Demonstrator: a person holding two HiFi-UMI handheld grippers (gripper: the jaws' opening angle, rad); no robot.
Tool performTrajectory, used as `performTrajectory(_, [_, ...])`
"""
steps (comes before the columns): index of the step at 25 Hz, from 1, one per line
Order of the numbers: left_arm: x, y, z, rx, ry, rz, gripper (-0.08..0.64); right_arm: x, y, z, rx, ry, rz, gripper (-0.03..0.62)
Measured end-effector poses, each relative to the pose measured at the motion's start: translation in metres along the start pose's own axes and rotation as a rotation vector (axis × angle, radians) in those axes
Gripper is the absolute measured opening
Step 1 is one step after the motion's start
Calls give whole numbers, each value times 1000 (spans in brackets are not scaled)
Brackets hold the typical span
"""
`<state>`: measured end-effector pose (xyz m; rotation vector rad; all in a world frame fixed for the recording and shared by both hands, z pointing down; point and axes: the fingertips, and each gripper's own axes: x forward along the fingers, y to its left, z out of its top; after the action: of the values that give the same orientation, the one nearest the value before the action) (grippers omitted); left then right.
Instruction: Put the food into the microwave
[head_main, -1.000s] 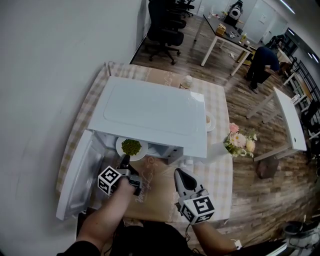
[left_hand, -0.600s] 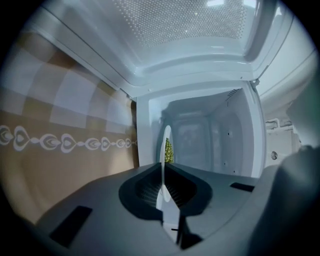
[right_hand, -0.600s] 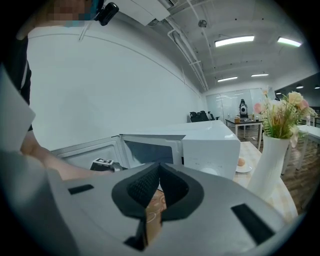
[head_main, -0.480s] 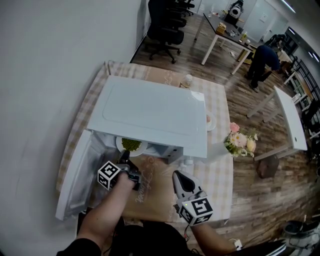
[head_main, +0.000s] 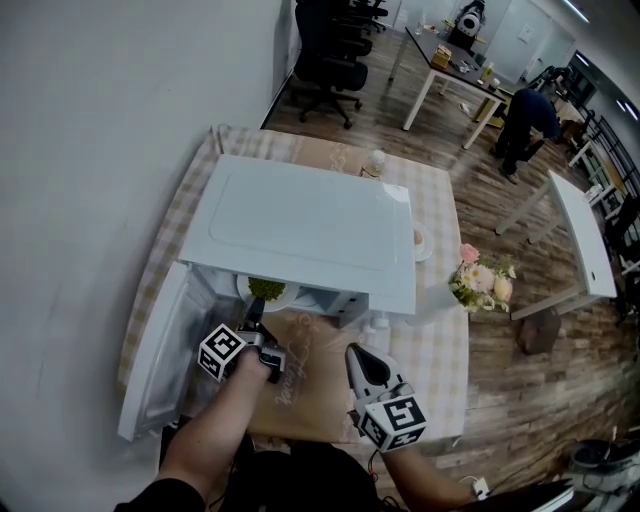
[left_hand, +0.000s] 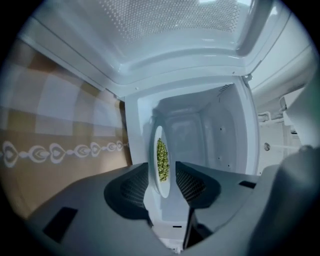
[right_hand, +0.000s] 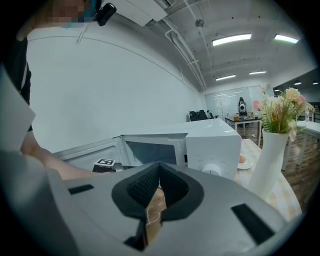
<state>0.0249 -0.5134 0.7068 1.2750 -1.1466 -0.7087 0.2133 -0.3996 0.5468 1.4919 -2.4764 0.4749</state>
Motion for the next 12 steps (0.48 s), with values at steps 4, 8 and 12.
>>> performTrajectory(4, [-18, 11, 6, 48, -33, 72, 102, -1, 6, 0, -10, 6, 7, 8])
performTrajectory(8, [-17, 16, 4, 77, -7, 87, 38, 0, 10, -3, -7, 14, 9, 8])
performTrajectory(12, [-12, 14, 3, 90, 1, 74, 31, 0, 10, -3, -10, 12, 9, 8])
